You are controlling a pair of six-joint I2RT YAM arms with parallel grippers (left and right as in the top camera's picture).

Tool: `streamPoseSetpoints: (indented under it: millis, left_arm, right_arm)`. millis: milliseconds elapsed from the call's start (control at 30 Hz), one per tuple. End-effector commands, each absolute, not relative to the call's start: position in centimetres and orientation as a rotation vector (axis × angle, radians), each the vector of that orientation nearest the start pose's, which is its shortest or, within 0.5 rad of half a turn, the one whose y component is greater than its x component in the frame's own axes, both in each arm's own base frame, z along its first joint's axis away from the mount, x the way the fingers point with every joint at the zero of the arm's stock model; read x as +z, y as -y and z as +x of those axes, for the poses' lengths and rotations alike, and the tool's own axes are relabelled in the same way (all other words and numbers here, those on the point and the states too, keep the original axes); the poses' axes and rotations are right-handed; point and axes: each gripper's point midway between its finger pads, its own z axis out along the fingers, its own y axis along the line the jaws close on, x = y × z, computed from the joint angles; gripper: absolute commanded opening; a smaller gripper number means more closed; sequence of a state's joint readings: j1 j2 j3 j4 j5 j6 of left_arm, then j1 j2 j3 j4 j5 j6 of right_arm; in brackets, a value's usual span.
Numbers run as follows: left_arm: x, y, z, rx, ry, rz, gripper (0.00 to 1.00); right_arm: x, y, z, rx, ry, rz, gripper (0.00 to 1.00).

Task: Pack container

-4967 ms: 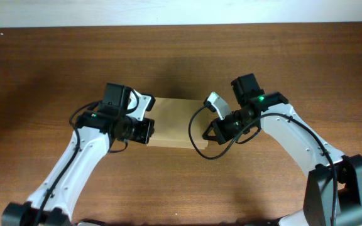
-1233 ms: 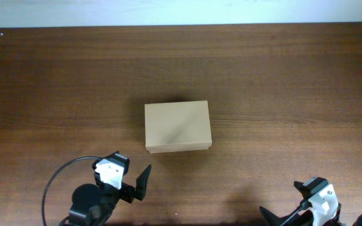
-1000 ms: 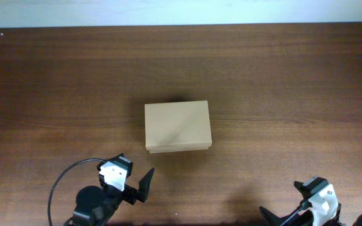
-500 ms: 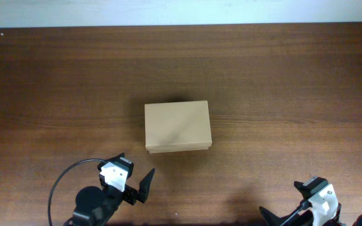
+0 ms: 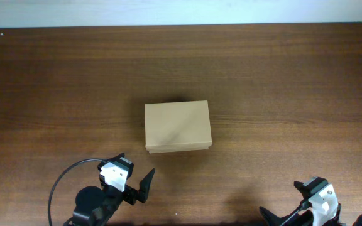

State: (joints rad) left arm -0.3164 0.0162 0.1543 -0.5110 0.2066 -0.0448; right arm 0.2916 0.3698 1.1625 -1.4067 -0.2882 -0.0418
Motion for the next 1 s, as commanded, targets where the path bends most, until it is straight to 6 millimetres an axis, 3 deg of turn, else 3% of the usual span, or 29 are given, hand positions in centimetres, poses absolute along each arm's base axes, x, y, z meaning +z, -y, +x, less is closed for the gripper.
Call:
streamPoseSetpoints:
  millis: [0, 167, 333, 533, 733, 967]
  left_arm:
    - [12.5, 10.2, 19.4, -0.440, -1.902, 0.421, 0.99]
    - [12.5, 10.2, 19.4, -0.440, -1.902, 0.421, 0.99]
    - [12.5, 10.2, 19.4, -0.440, -1.902, 0.421, 0.99]
    - [12.5, 10.2, 19.4, -0.440, -1.902, 0.421, 0.99]
    - [12.5, 10.2, 19.4, -0.440, -1.902, 0.421, 0.99]
    - [12.5, 10.2, 19.4, -0.440, -1.902, 0.421, 0.99]
  right_arm:
    - [28.9, -7.3, 8.1, 0.437, -2.120, -0.525, 0.99]
    - [27.8, -6.9, 8.9, 0.398, -2.140, -0.518, 0.99]
    - [25.6, -7.8, 11.9, 0.384, -2.043, -0.528, 0.99]
    - [20.1, -9.4, 15.2, 0.395, -1.950, -0.536, 0.99]
    - [14.7, -10.0, 17.0, 0.398, -1.924, -0.532, 0.99]
    - [11.0, -10.6, 17.8, 0.409, -1.968, -0.542, 0.99]
